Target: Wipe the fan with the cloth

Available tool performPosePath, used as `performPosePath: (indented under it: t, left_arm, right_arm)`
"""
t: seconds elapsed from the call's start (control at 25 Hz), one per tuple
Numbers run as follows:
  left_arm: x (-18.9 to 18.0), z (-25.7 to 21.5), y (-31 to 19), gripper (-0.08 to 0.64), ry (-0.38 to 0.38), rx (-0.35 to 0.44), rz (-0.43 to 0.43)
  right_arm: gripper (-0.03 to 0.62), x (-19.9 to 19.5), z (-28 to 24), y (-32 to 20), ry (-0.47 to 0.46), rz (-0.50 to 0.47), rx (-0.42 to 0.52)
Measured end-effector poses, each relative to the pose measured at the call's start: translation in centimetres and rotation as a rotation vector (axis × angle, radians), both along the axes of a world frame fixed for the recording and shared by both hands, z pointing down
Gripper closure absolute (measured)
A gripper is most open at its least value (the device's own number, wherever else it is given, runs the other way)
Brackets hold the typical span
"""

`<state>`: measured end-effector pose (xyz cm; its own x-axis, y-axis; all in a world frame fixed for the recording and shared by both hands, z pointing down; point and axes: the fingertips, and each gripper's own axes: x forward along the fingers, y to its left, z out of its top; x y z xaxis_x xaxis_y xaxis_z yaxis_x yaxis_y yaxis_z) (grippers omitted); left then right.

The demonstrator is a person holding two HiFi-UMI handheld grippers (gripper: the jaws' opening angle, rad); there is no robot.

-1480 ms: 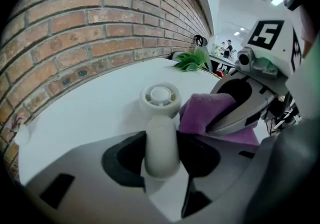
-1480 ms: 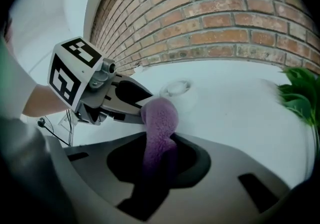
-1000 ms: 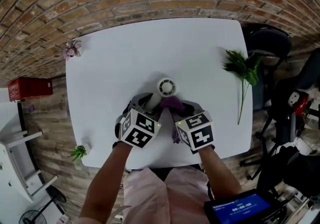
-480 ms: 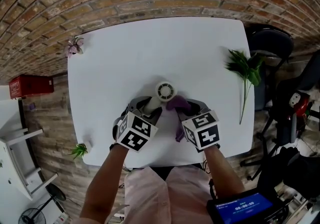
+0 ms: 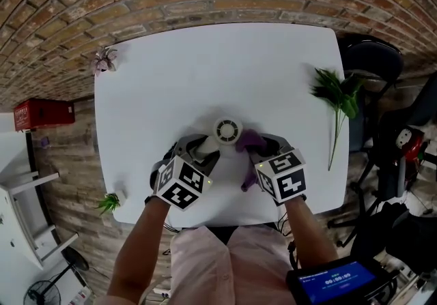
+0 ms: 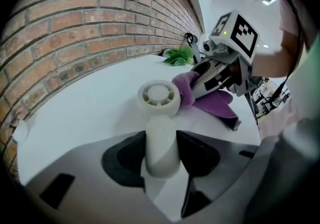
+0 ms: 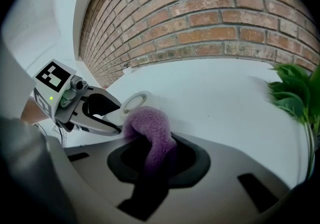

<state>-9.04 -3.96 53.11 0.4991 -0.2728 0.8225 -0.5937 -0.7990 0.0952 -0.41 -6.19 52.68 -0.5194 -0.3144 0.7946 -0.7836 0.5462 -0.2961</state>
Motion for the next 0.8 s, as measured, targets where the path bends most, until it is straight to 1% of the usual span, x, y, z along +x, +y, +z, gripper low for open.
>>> performPosePath:
  t: [0.24,0.6,0.72,0.8]
  left_arm:
    - [0.0,0.1,0.5,0.365,-0.04,0.013,0.092]
    - [0.2,0.1,0.8,0.367,-0.085,0.009,0.225]
    - [0.4,0.2,1.0,0.367,-0.106,0.003,0.289]
    - [0.5,0.3,1.1,0.367,-0.129,0.002,0.354]
  right_arm:
    - [0.511,0.7,0.0,-0.4,0.025,-0.017,0.007]
    - [0.511,1.7,-0.1,-1.5,0.047,-0.01,0.025]
    - [0.511,1.9,-0.2,-1.8,0.049,-0.003,0.033]
    - [0.511,2.1,-0.2,-1.9,0.05,0.002,0.037]
